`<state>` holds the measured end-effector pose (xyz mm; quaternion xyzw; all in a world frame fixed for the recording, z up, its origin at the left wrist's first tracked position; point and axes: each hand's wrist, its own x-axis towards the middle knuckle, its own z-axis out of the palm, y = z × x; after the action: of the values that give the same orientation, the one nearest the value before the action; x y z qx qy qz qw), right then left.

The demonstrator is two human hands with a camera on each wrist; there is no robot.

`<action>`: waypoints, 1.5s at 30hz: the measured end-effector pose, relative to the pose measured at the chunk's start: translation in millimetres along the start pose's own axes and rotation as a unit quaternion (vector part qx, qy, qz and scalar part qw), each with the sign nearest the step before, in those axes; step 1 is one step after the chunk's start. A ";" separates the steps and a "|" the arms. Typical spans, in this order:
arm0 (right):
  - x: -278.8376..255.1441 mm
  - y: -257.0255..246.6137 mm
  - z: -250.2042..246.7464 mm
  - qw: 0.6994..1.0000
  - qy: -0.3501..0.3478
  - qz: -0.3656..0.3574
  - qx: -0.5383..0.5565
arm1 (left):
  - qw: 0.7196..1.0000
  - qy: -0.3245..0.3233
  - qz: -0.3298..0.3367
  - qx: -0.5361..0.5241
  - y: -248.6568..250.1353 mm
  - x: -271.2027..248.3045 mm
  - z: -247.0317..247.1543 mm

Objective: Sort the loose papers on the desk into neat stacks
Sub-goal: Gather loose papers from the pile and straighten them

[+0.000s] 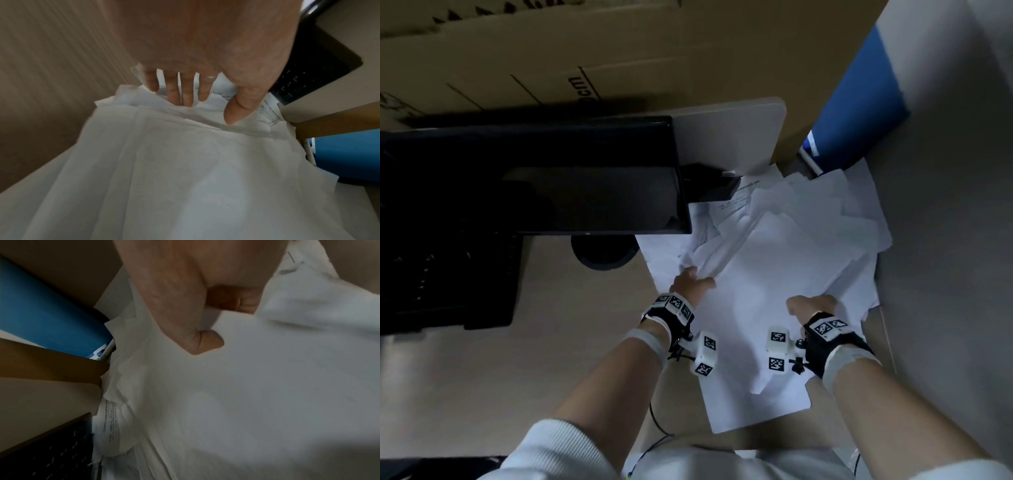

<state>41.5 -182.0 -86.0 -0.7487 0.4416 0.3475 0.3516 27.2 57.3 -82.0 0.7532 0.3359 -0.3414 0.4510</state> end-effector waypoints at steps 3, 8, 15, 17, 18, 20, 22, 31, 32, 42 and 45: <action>3.4 -6.9 -0.6 0.998 -0.049 -0.005 0.048 | 1.000 -0.023 -0.017 0.005 -0.5 16.2 7.7; -0.4 -11.0 10.0 0.997 -0.044 -0.054 0.023 | 0.997 -0.011 -0.034 0.061 10.7 6.1 6.5; -15.3 -16.1 3.3 0.992 -0.065 -0.111 -0.003 | 0.995 0.058 -0.016 0.079 1.8 -2.8 11.5; -20.1 -16.5 0.4 0.988 -0.056 -0.141 -0.007 | 0.998 0.059 -0.002 0.027 -3.1 -7.2 13.2; -23.2 -15.9 -1.4 0.986 -0.056 -0.154 -0.006 | 0.998 0.055 0.007 -0.009 -5.7 -10.2 14.9; -29.3 -13.8 -4.7 0.982 -0.062 -0.179 -0.011 | 0.996 0.064 0.017 -0.067 -13.0 -16.2 18.6; -32.9 -10.7 -6.7 0.977 -0.080 -0.193 -0.035 | 0.989 0.078 0.017 -0.128 -19.3 -24.5 23.8; -41.5 -3.7 0.7 0.930 -0.206 -0.283 -0.115 | 0.952 0.159 -0.061 -0.254 -66.6 -40.6 44.4; -43.2 -3.7 1.8 0.925 -0.222 -0.288 -0.113 | 0.951 0.159 -0.066 -0.257 -67.6 -46.9 44.6; -6.2 19.0 -15.7 0.959 -0.143 -0.224 -0.099 | 0.978 0.139 -0.019 -0.155 -45.8 -69.8 81.6; 15.6 22.2 -37.9 0.975 -0.079 -0.179 -0.108 | 0.989 0.136 0.010 -0.065 -21.5 -54.0 95.9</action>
<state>35.1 -228.2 -84.4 -0.8195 0.2311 0.3827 0.3585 -39.8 -32.6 -82.1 0.7650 0.4083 -0.2087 0.4523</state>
